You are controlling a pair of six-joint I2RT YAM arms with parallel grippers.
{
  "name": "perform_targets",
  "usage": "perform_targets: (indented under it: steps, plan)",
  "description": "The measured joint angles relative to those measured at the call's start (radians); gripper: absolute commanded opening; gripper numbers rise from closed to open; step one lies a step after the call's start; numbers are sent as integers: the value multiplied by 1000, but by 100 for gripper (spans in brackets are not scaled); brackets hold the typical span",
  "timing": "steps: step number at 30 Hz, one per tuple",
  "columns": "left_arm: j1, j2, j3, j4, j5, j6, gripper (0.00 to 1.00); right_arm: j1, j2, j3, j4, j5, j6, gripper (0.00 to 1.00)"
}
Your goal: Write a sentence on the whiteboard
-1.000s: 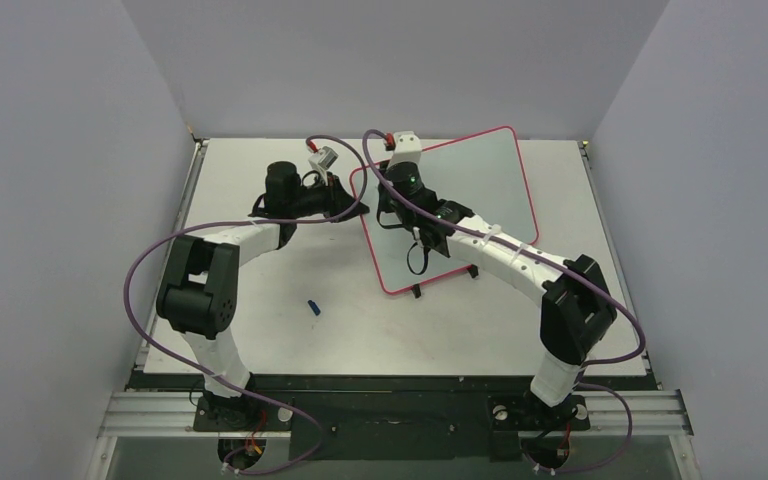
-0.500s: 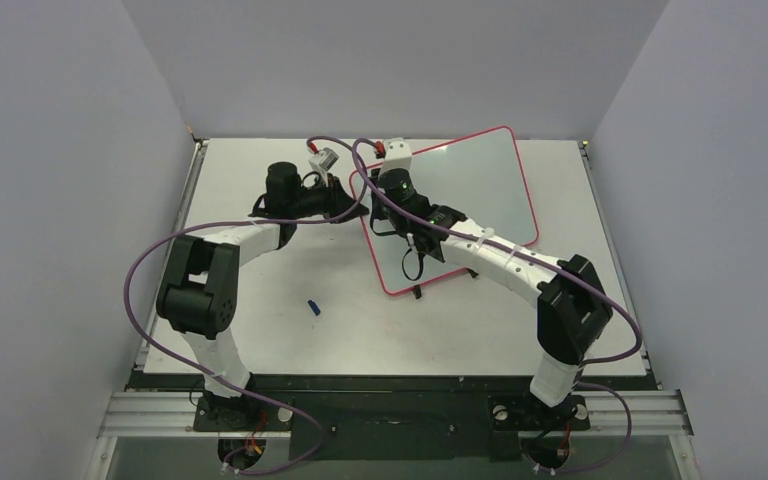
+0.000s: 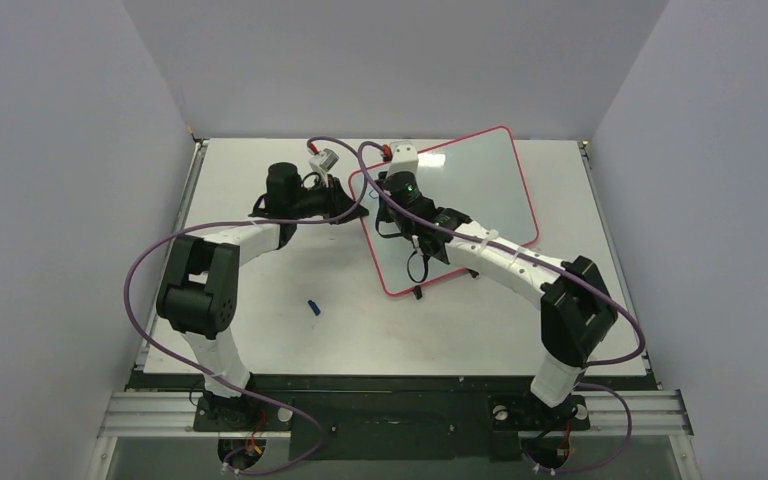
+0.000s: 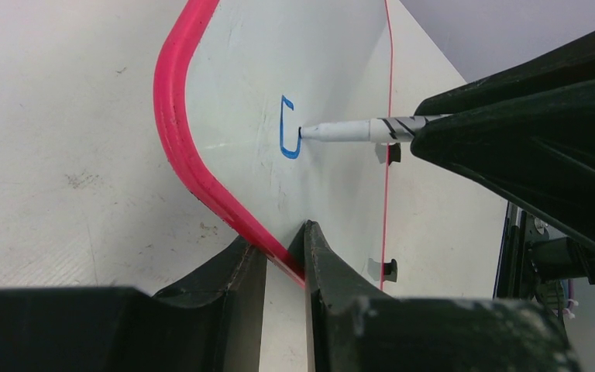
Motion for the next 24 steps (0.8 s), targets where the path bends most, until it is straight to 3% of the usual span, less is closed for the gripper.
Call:
perform_targets:
  steps: [24]
  plan:
    - [1,0,0,-18,-5,18,0,18,-34,-68,-11,4,-2,0]
